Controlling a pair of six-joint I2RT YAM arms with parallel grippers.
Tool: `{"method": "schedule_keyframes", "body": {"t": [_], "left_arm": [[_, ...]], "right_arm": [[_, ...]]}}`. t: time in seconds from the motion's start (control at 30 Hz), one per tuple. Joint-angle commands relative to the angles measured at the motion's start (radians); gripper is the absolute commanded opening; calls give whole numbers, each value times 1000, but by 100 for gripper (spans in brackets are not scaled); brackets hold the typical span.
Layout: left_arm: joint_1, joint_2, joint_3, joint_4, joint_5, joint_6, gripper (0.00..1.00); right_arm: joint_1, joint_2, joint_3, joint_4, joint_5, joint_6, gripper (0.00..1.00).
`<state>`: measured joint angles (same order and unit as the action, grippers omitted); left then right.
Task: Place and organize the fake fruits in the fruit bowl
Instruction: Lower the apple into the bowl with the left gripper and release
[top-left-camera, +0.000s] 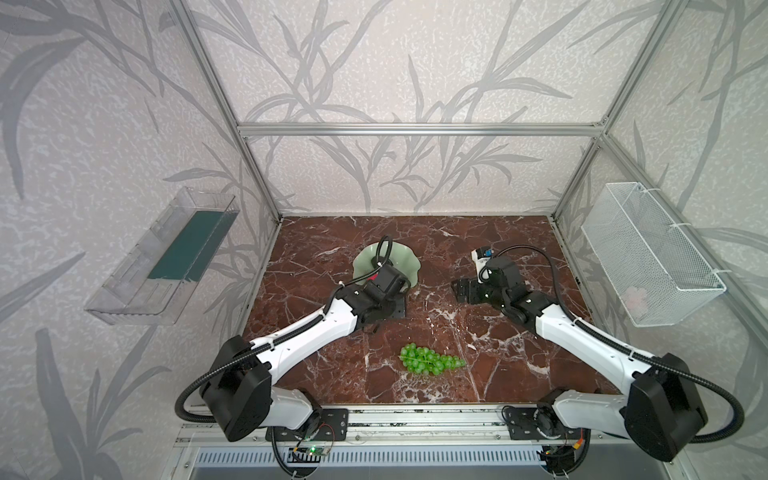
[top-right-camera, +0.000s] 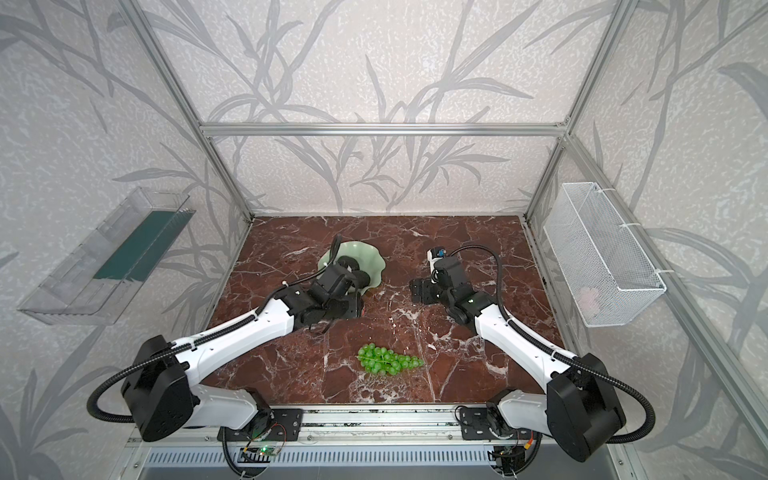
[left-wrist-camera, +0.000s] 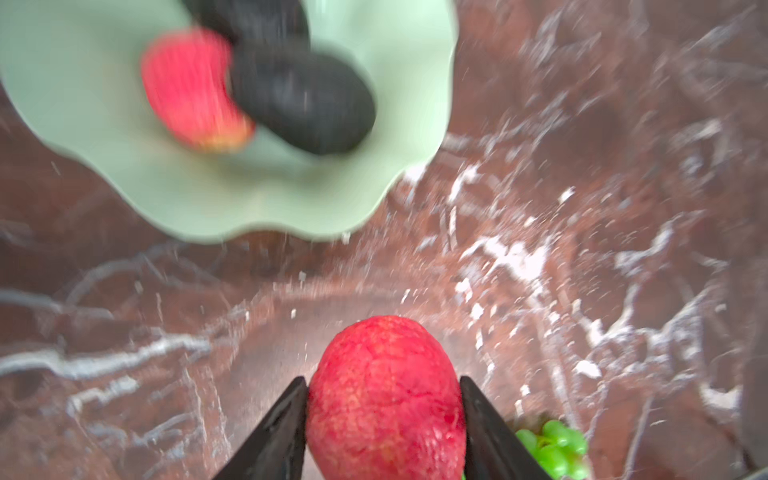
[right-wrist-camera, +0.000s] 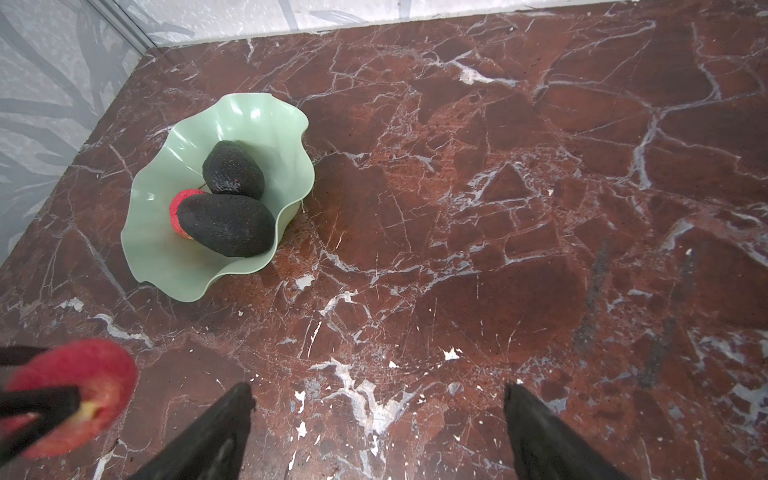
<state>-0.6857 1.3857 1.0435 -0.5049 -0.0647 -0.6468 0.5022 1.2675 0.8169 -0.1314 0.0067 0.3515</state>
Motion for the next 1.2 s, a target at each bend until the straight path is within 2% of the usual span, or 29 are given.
{"method": "schedule_keyframes", "body": {"t": [0.0, 0.2, 0.6, 0.83, 1.1, 1.17], "left_arm": [[75, 21, 80, 8, -27, 93, 56], [183, 200, 244, 75, 1, 173, 56], [250, 529, 490, 157, 80, 206, 56], [256, 660, 582, 143, 90, 211, 56], [261, 711, 589, 119, 74, 197, 57], [262, 719, 590, 116, 76, 196, 60]], "right_arm": [[-4, -9, 2, 5, -5, 10, 94], [-4, -26, -6, -9, -2, 8, 94], [-4, -46, -27, -31, -11, 12, 94], [-4, -45, -36, -30, -17, 20, 94], [-4, -48, -38, -33, -23, 21, 94], [-4, -47, -38, -34, -25, 20, 94]]}}
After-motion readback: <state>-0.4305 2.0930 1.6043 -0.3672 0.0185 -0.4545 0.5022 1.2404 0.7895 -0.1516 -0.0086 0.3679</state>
